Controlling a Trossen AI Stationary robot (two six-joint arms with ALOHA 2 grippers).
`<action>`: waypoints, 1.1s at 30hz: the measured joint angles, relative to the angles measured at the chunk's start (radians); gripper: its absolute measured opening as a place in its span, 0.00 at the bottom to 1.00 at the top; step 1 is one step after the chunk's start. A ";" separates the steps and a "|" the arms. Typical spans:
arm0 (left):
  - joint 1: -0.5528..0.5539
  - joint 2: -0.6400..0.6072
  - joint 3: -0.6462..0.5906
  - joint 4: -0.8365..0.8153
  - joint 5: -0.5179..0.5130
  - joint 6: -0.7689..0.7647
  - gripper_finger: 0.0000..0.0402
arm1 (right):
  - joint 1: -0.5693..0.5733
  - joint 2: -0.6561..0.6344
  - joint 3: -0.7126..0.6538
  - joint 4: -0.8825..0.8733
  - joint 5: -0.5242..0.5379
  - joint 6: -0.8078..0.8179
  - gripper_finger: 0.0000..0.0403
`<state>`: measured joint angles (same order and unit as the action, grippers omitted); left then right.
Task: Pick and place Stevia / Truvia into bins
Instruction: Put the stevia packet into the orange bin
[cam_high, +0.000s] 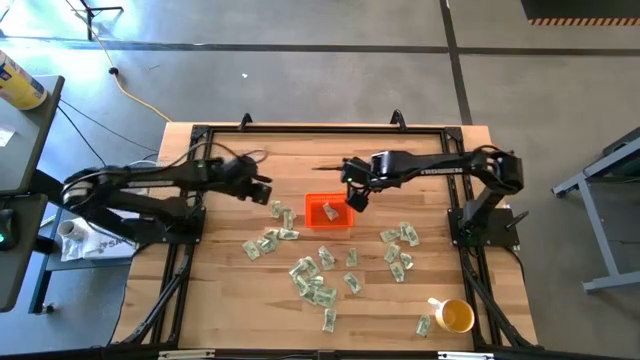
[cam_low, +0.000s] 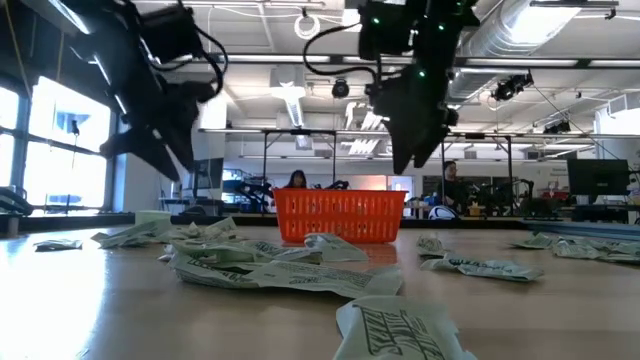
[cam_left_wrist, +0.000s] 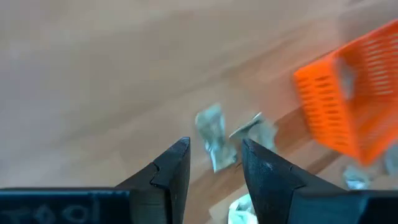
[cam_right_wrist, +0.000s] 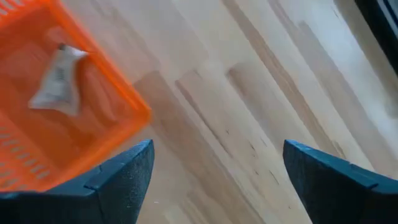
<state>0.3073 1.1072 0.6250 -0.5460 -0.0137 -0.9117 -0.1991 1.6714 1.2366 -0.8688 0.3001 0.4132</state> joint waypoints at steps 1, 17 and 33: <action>0.000 0.041 0.011 -0.005 0.009 -0.028 0.44 | -0.012 -0.024 -0.025 0.015 -0.001 -0.002 0.85; -0.020 0.189 0.058 0.016 -0.021 -0.149 0.44 | -0.193 -0.262 -0.288 0.134 -0.065 0.031 0.86; -0.020 0.351 0.057 0.144 0.005 -0.126 0.44 | -0.165 -0.259 -0.289 0.134 -0.018 0.040 0.86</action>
<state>0.2874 1.4582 0.6815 -0.4022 -0.0088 -1.0381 -0.3641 1.4120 0.9474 -0.7345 0.2821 0.4531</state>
